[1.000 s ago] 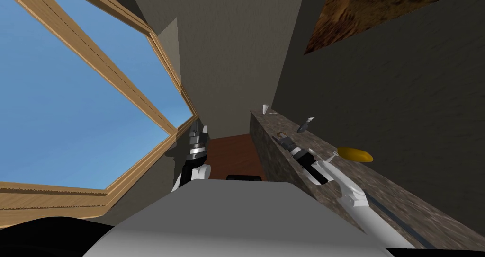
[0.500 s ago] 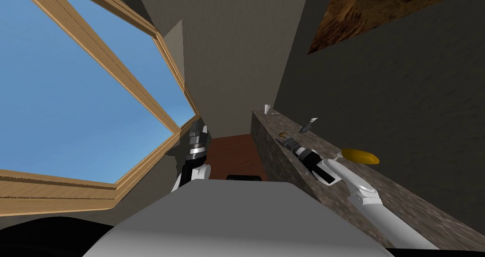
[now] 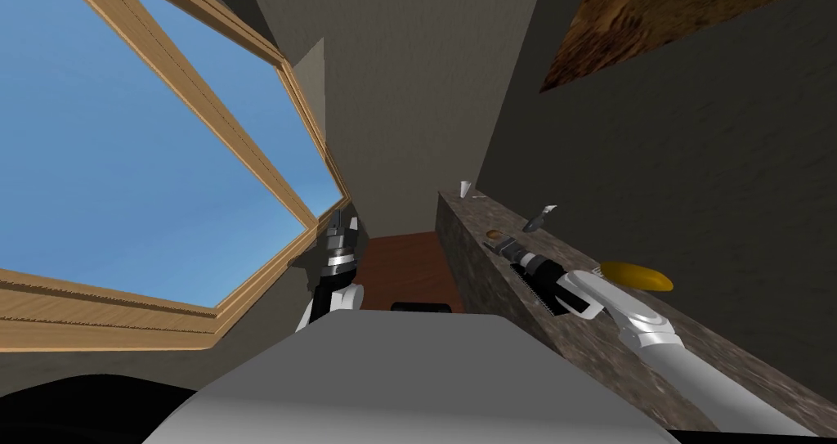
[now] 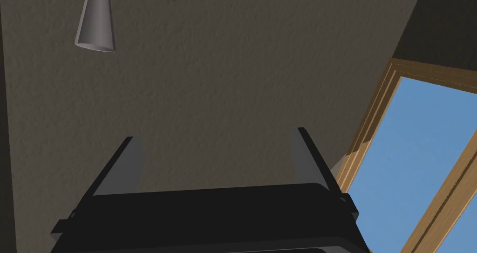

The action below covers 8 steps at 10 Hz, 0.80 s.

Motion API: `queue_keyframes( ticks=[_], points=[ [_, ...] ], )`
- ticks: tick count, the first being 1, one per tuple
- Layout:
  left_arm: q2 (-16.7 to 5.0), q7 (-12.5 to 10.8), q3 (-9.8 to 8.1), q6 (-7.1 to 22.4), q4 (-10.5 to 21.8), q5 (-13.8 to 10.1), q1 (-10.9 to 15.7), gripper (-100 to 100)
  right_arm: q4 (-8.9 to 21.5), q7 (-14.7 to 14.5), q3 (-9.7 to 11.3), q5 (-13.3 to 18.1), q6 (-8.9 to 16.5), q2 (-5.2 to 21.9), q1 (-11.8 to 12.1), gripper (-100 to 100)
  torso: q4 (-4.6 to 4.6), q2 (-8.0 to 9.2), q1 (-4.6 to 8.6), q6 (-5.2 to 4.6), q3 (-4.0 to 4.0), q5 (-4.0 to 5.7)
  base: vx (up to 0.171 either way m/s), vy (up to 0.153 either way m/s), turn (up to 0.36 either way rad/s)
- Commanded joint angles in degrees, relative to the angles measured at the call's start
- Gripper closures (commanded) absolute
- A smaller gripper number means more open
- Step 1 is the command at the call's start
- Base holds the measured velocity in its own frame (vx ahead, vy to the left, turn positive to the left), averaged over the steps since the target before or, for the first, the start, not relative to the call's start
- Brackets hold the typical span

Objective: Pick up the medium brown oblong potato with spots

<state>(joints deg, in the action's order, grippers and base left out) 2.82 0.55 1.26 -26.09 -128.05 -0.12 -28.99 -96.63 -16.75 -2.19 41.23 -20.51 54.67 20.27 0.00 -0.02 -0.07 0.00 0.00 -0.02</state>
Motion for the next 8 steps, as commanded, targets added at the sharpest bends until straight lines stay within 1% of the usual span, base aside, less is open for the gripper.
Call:
queue_keyframes(
  ticks=[1,2,6,7,8],
  points=[
    [0.0,0.0,0.00,0.0,0.0,0.0,0.0,0,2.9,-2.5,-0.5,1.9,-0.2,2.9,0.9,-100,0.00,0.00,0.00,0.00,0.00,0.00,0.005,0.043,0.130],
    [0.0,0.0,0.00,0.0,0.0,0.0,0.0,0,3.0,-2.5,-0.5,1.9,-0.2,3.1,0.9,-100,-0.01,-0.01,-0.04,-0.01,-0.01,0.00,0.007,0.031,0.037],
    [0.0,0.0,0.00,0.0,0.0,0.0,0.0,0,12.1,-9.0,-0.4,5.5,-0.3,10.3,1.6,-100,-0.02,-0.10,-0.08,0.00,-0.06,-0.02,0.025,0.045,0.116],
    [0.0,0.0,0.00,0.0,0.0,0.0,0.0,0,12.3,-9.0,-0.4,5.5,-0.3,10.4,1.6,-100,-0.03,-0.14,-0.09,0.01,-0.08,-0.02,0.024,0.032,0.045],
    [0.0,0.0,0.00,0.0,0.0,0.0,0.0,0,14.6,-10.7,-0.2,6.2,-0.4,11.9,2.0,-100,-0.02,-0.09,-0.05,-0.03,-0.05,0.00,0.025,0.031,0.092]
  ],
)
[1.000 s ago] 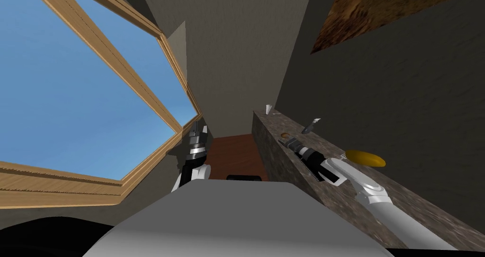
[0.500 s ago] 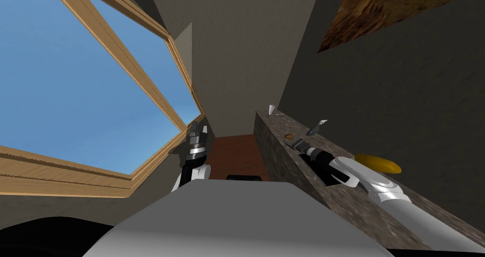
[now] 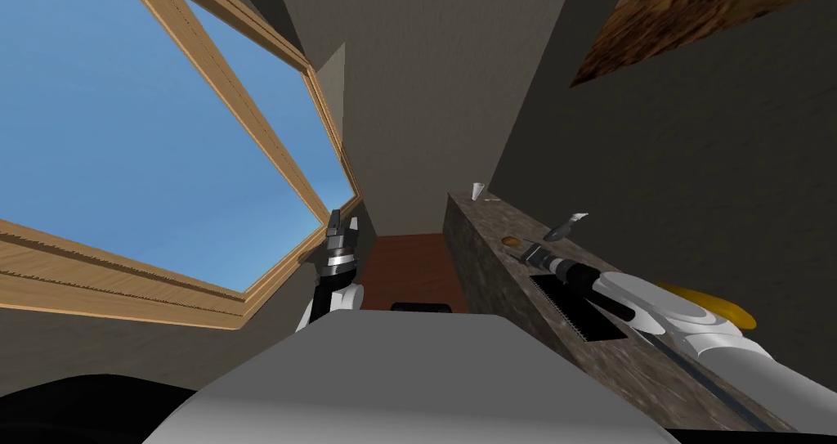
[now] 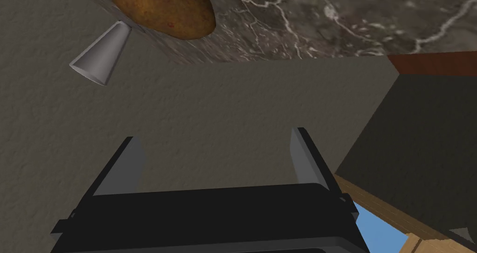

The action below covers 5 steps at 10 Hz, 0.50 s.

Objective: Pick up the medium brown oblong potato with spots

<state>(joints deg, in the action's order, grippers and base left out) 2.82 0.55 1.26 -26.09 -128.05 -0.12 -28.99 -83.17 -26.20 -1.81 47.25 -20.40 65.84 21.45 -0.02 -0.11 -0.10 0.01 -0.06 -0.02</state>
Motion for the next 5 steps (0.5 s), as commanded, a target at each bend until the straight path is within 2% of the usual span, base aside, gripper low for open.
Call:
queue_keyframes(
  ticks=[1,4,5],
  points=[
    [0.0,0.0,0.00,0.0,0.0,0.0,0.0,0,2.9,-2.9,-0.4,0.7,-0.6,2.1,1.2,-100,0.00,0.00,0.00,0.00,0.00,0.00,0.041,0.037,0.146],
    [0.0,0.0,0.00,0.0,0.0,0.0,0.0,0,7.8,-6.4,0.1,1.6,-0.8,4.4,2.0,-100,-0.02,-0.06,0.01,-0.03,-0.04,0.00,0.048,0.030,0.091],
    [0.0,0.0,0.00,0.0,0.0,0.0,0.0,0,7.8,-6.4,0.1,1.6,-0.8,4.4,2.0,-100,-0.01,-0.05,0.01,-0.01,-0.03,0.00,0.032,0.019,0.048]
  ],
)
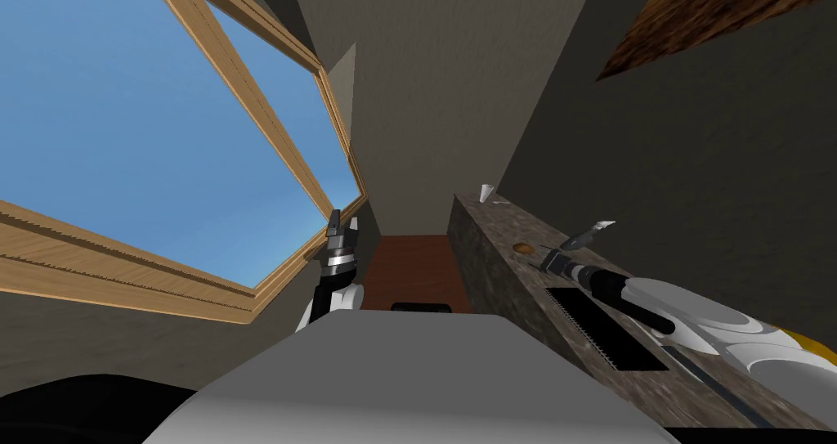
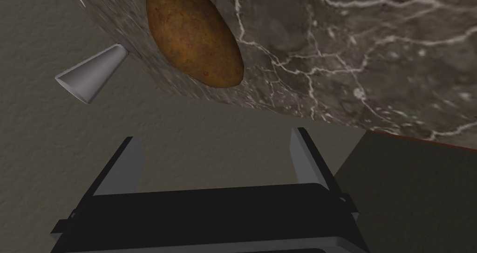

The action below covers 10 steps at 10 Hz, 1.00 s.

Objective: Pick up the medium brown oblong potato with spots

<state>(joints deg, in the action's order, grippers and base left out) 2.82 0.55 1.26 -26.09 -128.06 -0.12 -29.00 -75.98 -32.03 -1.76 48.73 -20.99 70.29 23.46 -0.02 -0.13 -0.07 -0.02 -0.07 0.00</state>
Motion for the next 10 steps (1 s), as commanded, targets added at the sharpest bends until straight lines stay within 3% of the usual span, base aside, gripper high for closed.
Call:
queue_keyframes(
  ticks=[1,7,10],
  points=[
    [0.0,0.0,0.00,0.0,0.0,0.0,0.0,0,2.7,-2.2,0.3,0.5,-0.4,1.0,0.4,-100,0.00,0.00,0.00,0.00,0.00,0.00,0.035,0.029,0.111],
    [0.0,0.0,0.00,0.0,0.0,0.0,0.0,0,12.4,-10.3,2.2,2.6,-1.1,4.7,2.6,-100,-0.04,-0.18,-0.05,0.02,-0.10,-0.02,0.074,0.032,0.126],
    [0.0,0.0,0.00,0.0,0.0,0.0,0.0,0,15.2,-13.1,4.6,3.6,-1.9,4.3,3.9,-100,-0.06,-0.30,0.01,0.03,-0.17,0.00,0.127,0.011,0.154]
  ],
)
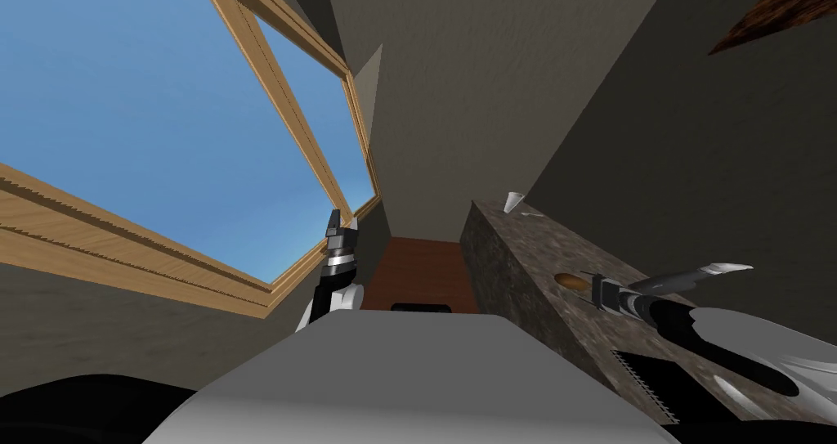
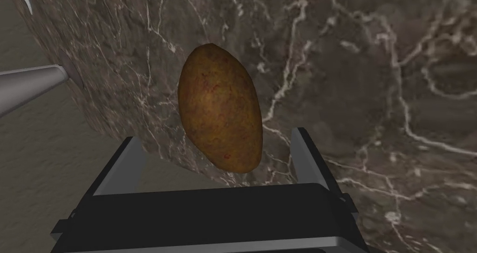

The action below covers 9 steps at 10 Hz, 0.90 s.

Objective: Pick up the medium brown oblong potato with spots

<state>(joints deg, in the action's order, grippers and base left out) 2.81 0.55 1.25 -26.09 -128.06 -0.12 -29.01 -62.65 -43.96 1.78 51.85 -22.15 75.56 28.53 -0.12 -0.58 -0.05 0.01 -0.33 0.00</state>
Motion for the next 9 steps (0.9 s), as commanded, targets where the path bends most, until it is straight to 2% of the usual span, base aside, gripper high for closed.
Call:
queue_keyframes(
  ticks=[1,2,3,4,5,6,7,9],
  points=[
    [0.0,0.0,0.00,0.0,0.0,0.0,0.0,0,1.9,-1.1,1.0,0.4,-0.8,-1.0,-1.2,-100,0.00,0.00,0.00,0.00,0.00,0.00,0.127,0.004,0.041],
    [0.0,0.0,0.00,0.0,0.0,0.0,0.0,0,1.0,-0.4,0.5,0.1,-0.4,-0.2,-0.5,-100,0.01,0.08,0.00,-0.03,0.03,0.00,0.043,0.004,0.000],
    [0.0,0.0,0.00,0.0,0.0,0.0,0.0,0,1.1,-0.5,0.6,0.2,-0.6,-0.3,-0.6,0,0.06,0.33,-0.01,-0.04,0.17,0.00,0.010,0.000,0.003],
    [0.0,0.0,0.00,0.0,0.0,0.0,0.0,0,1.5,-1.1,1.1,0.5,0.6,-2.0,-1.0,-100,0.11,0.49,0.00,-0.05,0.28,0.00,0.030,-0.040,0.079],
    [0.0,0.0,0.00,0.0,0.0,0.0,0.0,0,1.7,-1.4,1.4,0.6,1.1,-2.7,-1.2,-100,0.11,0.49,0.14,-0.03,0.28,0.03,0.049,-0.071,0.095],
    [0.0,0.0,-0.01,0.0,0.0,0.0,0.0,0,2.1,-1.3,1.3,0.6,0.3,-2.2,-1.5,-100,0.10,0.42,0.28,0.00,0.24,0.07,0.022,-0.033,0.021],
    [0.0,0.0,0.00,0.0,0.0,0.0,0.0,0,2.2,-1.4,1.4,0.6,0.3,-2.3,-1.6,100,0.11,0.47,0.19,-0.02,0.27,0.05,0.000,0.000,0.000],
    [0.0,0.0,0.00,0.0,0.0,0.0,0.0,0,2.2,-1.4,1.4,0.6,0.3,-2.3,-1.6,100,0.13,0.56,0.05,-0.05,0.32,0.02,0.002,-0.003,0.006]
  ],
)
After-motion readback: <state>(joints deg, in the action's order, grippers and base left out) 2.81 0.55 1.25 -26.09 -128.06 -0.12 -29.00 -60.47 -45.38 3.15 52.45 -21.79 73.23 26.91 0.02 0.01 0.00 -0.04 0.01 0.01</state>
